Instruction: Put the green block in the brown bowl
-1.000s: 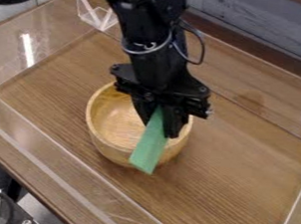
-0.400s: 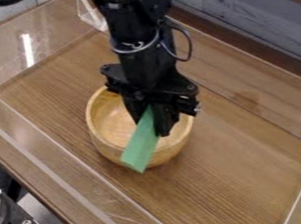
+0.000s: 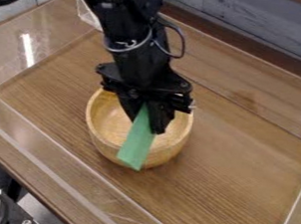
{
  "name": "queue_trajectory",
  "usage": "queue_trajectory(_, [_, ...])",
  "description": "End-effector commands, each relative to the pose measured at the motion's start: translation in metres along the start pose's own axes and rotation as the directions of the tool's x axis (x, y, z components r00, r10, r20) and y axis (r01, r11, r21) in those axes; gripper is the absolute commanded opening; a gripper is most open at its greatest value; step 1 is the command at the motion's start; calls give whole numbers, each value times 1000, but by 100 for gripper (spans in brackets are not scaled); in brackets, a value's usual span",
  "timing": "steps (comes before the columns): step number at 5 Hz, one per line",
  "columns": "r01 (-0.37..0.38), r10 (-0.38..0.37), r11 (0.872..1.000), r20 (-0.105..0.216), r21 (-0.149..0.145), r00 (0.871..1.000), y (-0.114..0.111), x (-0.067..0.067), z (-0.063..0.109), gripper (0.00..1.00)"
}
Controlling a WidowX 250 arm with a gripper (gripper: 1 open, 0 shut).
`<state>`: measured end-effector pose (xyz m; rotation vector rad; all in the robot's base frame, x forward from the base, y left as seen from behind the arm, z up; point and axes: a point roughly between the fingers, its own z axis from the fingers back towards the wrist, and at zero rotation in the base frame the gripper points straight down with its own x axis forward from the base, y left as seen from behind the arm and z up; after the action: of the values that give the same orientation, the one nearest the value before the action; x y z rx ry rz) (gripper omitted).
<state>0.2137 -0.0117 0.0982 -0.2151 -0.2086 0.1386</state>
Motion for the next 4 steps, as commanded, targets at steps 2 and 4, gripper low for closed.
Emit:
queue_trajectory(2, [5,-5,1000,30,-8,1000,3,5,4,0])
queue_trajectory(4, [2,-2,1000,35,-14,999,6,6,5,0])
